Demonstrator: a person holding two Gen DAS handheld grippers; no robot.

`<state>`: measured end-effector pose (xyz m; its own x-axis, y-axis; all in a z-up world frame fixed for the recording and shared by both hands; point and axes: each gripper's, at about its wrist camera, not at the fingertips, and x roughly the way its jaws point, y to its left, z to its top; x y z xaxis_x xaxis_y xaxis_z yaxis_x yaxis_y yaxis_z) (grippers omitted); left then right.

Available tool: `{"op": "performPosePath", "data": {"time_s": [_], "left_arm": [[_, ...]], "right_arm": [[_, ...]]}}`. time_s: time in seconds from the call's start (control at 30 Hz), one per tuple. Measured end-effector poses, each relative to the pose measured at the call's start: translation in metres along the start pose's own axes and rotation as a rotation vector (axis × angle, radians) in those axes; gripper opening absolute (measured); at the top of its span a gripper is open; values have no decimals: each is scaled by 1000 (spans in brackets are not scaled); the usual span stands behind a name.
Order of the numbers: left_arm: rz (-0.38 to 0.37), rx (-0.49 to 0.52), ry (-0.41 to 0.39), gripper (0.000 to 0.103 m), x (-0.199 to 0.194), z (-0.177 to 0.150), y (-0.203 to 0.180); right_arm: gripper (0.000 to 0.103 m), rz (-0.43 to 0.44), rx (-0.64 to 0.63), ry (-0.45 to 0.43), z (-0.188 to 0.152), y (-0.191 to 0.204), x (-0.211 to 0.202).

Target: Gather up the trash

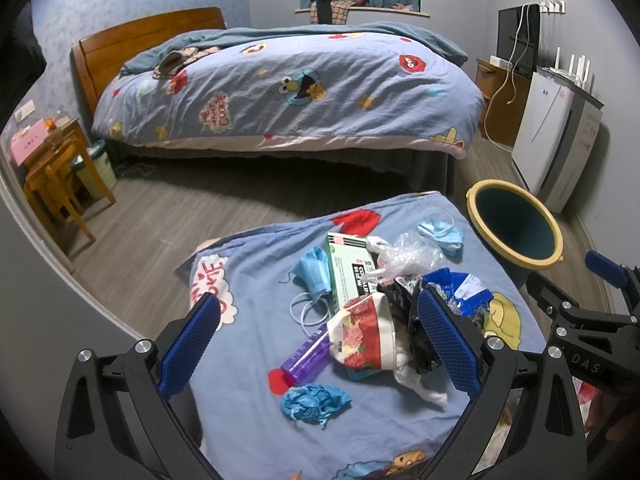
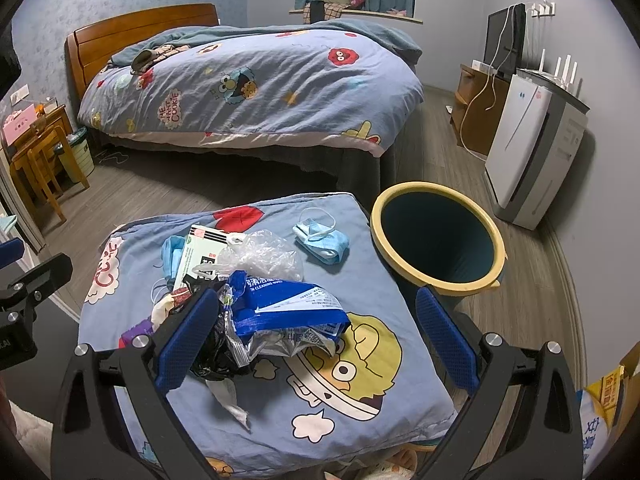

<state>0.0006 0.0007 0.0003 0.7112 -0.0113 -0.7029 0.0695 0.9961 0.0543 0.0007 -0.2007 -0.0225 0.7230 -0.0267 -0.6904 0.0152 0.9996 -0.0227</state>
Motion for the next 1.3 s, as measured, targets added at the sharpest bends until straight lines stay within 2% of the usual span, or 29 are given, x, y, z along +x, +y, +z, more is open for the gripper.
{"op": "performPosePath", "data": {"time_s": [1.3], "left_arm": [[-4,-4,5,98,0,0,1]], "right_arm": [[97,7,11,23,-9,1,4]]}}
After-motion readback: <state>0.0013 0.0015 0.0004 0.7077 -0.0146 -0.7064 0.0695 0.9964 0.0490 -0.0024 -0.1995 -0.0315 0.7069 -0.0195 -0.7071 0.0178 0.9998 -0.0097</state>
